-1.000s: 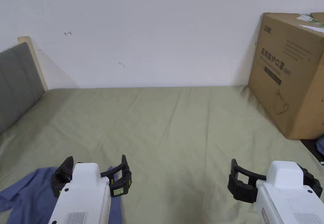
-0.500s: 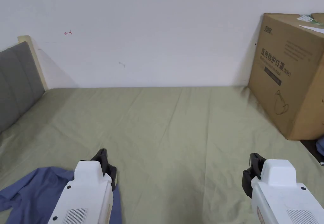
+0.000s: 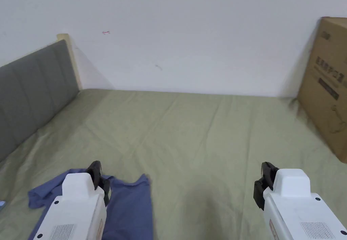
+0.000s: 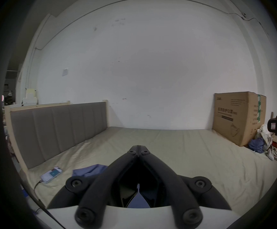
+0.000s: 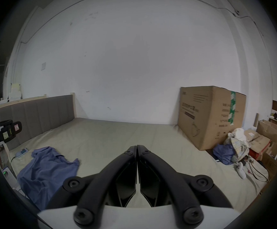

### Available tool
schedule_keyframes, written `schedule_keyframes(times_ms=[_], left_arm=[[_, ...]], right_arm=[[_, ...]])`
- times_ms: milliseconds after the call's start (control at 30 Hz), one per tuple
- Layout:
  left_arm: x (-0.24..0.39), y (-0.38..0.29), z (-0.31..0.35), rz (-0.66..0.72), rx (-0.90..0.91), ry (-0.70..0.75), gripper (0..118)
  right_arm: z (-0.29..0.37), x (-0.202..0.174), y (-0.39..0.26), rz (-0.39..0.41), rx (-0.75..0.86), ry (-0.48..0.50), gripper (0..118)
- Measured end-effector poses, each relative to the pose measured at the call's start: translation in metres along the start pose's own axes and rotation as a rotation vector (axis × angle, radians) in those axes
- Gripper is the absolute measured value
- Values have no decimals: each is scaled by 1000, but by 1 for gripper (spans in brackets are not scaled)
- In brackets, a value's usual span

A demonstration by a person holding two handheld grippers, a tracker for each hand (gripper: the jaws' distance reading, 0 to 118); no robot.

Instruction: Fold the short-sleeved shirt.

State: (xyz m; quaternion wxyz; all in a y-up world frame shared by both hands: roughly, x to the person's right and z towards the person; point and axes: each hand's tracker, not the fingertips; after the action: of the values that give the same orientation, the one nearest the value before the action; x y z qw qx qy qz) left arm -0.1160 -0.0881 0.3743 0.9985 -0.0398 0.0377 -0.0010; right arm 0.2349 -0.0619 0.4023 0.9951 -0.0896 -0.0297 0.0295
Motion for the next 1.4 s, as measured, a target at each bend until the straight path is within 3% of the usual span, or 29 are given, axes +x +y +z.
schedule_keyframes(times_ms=[267,533,700,1067,1100,1133,1167,1233,1267,1300,1400], left_arm=[[-89,-1,25,5,-16,181,0],[-149,-6,50,0,-47,283,0],[-161,-11,50,-3,-79,282,0],[-141,-44,-21,43,-426,16,0],[-137,-50,-31,57,-481,-1,4],[-133,-58,-40,77,-504,-7,16],[-131,-64,-49,94,-544,-21,35],[-123,-81,-68,119,-643,-37,91],[-118,-89,-76,116,-693,-38,106],[-113,-98,-83,107,-727,-35,112],[-100,-121,-99,75,-806,-38,112]], right_arm=[[-21,-83,5,5,5,194,0],[-23,-138,4,4,-5,293,0],[-25,-149,1,14,-17,318,0],[-36,-124,-11,23,-55,268,0],[-37,-121,-13,22,-60,259,0],[-38,-116,-14,23,-65,251,0],[-40,-113,-15,25,-69,242,0],[-42,-105,-18,27,-80,223,0],[-43,-101,-20,29,-85,216,0],[-45,-97,-21,31,-90,208,0],[-49,-86,-26,35,-109,182,0]])
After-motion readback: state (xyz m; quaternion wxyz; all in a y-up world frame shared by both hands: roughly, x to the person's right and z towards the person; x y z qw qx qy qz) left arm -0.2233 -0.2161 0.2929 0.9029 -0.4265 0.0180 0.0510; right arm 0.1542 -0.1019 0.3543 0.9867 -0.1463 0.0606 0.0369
